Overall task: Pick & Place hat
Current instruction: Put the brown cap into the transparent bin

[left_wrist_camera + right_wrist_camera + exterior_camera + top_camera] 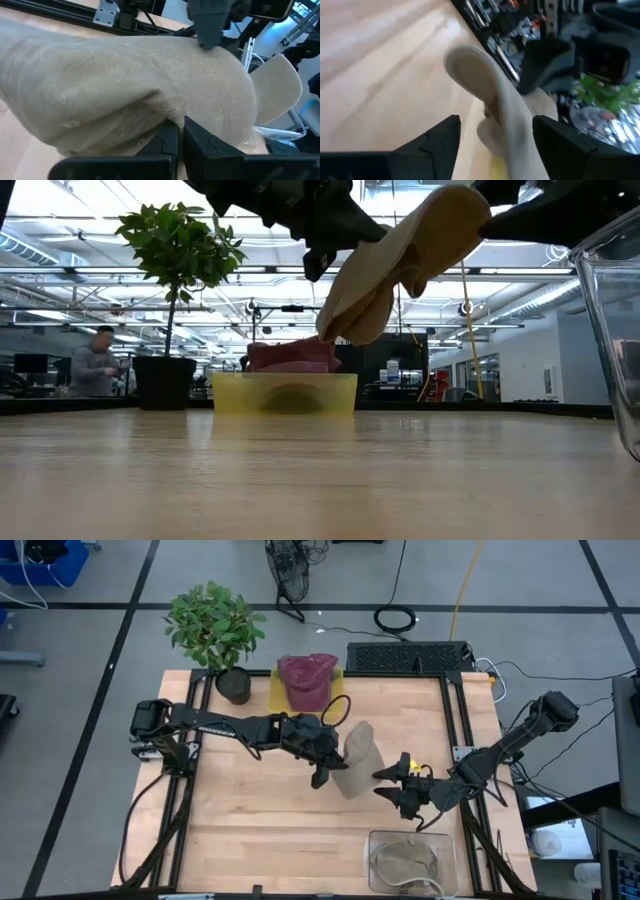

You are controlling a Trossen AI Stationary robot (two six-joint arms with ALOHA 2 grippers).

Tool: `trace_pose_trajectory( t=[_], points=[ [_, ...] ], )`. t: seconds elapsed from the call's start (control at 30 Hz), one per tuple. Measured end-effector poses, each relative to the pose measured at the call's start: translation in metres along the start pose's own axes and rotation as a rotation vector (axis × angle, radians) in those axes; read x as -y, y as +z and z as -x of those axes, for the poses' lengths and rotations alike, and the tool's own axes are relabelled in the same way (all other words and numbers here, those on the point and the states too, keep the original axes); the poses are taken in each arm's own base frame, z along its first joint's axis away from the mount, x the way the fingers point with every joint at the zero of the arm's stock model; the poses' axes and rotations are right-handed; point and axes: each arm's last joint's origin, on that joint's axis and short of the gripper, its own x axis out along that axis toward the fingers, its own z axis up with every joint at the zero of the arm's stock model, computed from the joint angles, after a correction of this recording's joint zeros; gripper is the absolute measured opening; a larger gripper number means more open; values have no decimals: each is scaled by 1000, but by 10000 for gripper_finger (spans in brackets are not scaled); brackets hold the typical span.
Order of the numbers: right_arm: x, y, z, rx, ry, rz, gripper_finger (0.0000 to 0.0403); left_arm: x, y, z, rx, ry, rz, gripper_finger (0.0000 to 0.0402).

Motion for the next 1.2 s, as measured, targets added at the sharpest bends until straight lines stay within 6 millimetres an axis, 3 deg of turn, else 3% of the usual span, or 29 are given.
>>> trace_pose_trajectory(
  t=[0.23,0.5,0.63,0.97,1.2],
  points=[
    [3,3,0,24,-36,18,177,1,-1,0,-5,-1,0,22],
    [7,6,1,13,-102,50,71,4,-2,-1,-8,-8,-8,6],
    [7,6,1,11,-104,49,14,4,-2,-1,-12,-9,-9,24],
    [7,6,1,15,-104,16,7,4,-3,-1,-15,-5,-51,6],
    [8,7,2,11,-120,-23,5,5,-7,-1,-54,-2,-136,87]
  ],
)
